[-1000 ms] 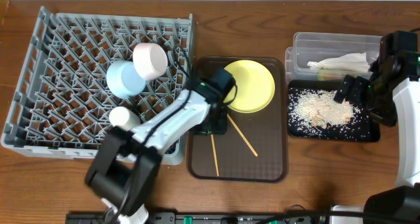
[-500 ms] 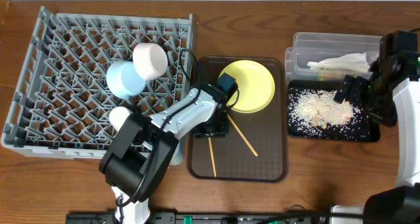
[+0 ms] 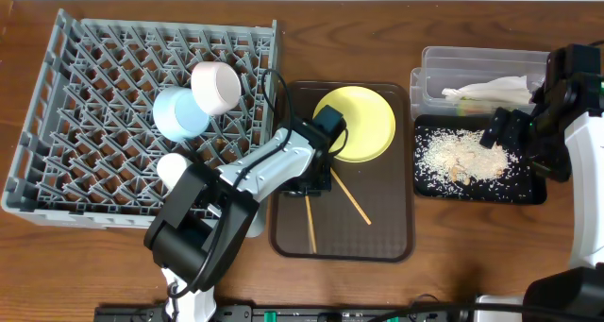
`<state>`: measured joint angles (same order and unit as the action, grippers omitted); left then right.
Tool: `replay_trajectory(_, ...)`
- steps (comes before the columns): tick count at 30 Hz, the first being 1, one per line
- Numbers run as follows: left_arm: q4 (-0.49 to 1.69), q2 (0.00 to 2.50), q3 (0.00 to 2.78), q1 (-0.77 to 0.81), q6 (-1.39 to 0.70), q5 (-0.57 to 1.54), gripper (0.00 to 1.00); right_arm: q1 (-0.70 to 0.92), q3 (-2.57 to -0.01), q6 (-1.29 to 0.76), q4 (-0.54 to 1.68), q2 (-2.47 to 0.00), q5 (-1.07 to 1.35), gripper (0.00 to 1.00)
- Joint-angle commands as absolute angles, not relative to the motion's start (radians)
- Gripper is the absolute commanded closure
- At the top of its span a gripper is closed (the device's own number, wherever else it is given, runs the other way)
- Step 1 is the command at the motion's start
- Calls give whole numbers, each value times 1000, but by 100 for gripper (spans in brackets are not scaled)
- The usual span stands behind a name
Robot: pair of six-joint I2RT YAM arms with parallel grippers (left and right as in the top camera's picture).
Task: Sort waste into correct bins and load items into the dishwasher
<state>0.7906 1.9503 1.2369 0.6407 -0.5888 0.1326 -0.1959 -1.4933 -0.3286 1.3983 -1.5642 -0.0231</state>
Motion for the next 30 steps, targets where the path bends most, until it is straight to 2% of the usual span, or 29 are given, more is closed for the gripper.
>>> replay_trajectory(1,780,2015,1215,649,-589,146,92,-204,-1510,-316,1399,-1562,-33,1)
replay_trajectory(9,804,1961,1262,613,-556,146,92,-204,-1510,-313,1400,-1562,-33,1)
replay_trajectory(21,877,1618,1366,487,-307,144,92,-204,-1510,-313,1399,-1562,-33,1)
replay_trajectory(26,875,1515,1367,424,-209,19,92,-204,-1510,-313,1399,-1562,-33,1)
replay_trajectory(30,874,1503,1367,371,-124,6,92,-204,-1510,-313,1399,-1562,-33,1)
